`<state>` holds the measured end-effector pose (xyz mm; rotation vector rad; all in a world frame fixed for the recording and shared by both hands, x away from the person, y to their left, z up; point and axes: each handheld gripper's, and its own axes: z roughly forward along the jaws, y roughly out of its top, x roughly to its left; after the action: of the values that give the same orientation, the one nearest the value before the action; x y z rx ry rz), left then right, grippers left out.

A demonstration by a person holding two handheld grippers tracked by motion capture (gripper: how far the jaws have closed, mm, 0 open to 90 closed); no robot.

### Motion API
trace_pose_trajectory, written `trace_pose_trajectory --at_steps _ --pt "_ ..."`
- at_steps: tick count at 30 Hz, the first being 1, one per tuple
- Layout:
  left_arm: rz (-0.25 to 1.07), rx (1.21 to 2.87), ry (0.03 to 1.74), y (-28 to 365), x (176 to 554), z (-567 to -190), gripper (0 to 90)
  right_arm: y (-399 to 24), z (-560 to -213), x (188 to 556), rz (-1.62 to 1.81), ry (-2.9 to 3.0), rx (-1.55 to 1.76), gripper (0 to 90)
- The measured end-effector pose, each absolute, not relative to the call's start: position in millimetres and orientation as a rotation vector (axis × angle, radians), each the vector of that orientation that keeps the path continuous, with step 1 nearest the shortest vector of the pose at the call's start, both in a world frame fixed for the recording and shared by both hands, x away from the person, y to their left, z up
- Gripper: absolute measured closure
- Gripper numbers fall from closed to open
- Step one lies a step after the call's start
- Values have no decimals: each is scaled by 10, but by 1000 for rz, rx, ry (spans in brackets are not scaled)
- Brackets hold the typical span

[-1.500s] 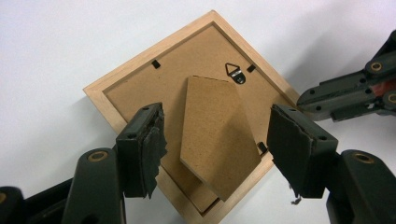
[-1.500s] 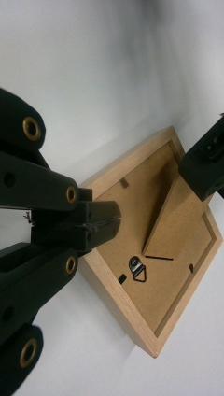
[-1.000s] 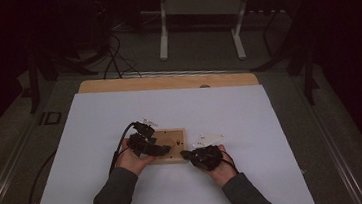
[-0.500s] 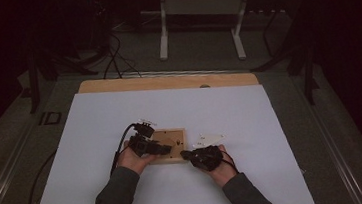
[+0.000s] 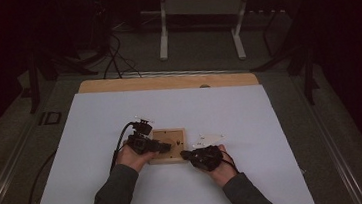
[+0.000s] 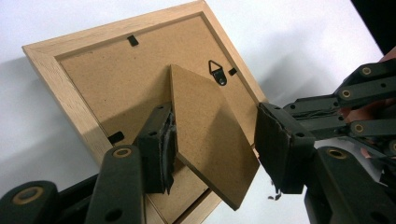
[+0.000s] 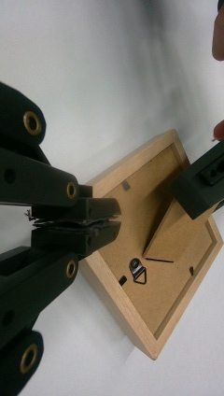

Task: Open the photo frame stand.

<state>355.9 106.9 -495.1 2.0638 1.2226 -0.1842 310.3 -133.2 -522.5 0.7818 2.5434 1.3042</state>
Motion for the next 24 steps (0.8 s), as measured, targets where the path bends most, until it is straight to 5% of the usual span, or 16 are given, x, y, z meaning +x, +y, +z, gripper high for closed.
trace_pose_trajectory --at_steps 10,24 --pt "-153 2107 1243 1042 3558 -4957 555 -1328 -5218 3105 1298 2555 772 848" --pt "7 2154 1167 959 3416 -4883 561 -1477 -5063 3215 1319 2455 882 632"
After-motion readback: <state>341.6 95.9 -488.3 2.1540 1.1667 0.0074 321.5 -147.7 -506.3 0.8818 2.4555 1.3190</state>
